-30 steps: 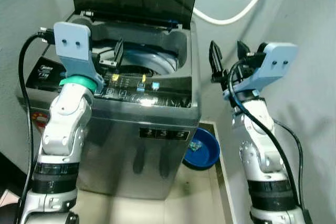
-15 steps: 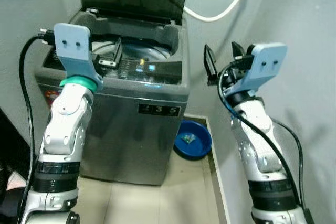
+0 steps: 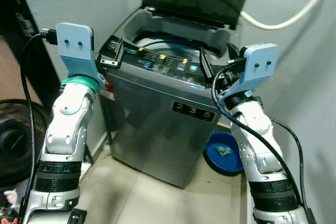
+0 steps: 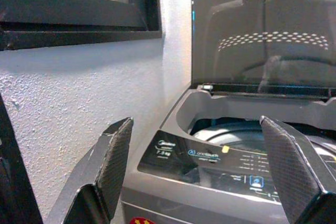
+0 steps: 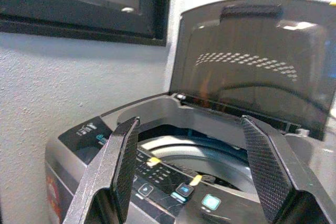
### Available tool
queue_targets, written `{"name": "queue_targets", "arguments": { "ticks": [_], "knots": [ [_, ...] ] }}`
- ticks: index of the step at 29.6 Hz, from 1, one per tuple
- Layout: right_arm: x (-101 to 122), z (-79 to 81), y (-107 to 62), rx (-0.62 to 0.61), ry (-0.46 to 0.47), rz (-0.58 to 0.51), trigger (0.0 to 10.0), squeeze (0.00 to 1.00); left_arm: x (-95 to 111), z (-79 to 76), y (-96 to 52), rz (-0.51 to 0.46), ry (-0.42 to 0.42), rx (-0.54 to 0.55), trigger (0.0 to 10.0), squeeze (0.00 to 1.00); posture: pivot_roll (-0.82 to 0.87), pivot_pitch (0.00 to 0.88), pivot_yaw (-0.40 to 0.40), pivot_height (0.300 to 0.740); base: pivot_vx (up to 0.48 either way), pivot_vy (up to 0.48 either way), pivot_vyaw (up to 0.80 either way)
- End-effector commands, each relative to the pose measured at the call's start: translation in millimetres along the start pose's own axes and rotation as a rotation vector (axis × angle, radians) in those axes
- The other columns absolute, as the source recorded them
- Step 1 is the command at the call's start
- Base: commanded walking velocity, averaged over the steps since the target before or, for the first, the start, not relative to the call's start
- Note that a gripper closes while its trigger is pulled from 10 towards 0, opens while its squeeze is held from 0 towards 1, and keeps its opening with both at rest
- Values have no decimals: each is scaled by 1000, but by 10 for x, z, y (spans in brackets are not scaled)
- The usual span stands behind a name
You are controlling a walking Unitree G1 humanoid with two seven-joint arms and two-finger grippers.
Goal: Clothes washing
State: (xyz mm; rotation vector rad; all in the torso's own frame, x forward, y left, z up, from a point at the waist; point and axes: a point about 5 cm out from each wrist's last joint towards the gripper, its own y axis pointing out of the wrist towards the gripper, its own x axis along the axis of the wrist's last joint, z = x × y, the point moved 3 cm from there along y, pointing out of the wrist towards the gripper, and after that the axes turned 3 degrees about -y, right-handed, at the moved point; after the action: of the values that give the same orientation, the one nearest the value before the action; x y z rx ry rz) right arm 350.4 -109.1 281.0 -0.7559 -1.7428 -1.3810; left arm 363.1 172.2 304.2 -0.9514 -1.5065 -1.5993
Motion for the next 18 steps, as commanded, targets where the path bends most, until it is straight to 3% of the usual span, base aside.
{"name": "queue_targets", "arguments": {
  "ticks": [1, 18],
  "knots": [
    [-86, -3, -41, 0, 0, 30, 10000, 0, -64, -37, -22, 20, 3, -15, 10000, 0, 38, 27, -35, 740, 0, 0, 781],
    [-180, -28, -91, -16, 25, 60, 10000, 0, -110, -70, -54, 36, 3, -31, 10000, 0, 41, 30, -30, 740, 0, 0, 777]
  ]
}}
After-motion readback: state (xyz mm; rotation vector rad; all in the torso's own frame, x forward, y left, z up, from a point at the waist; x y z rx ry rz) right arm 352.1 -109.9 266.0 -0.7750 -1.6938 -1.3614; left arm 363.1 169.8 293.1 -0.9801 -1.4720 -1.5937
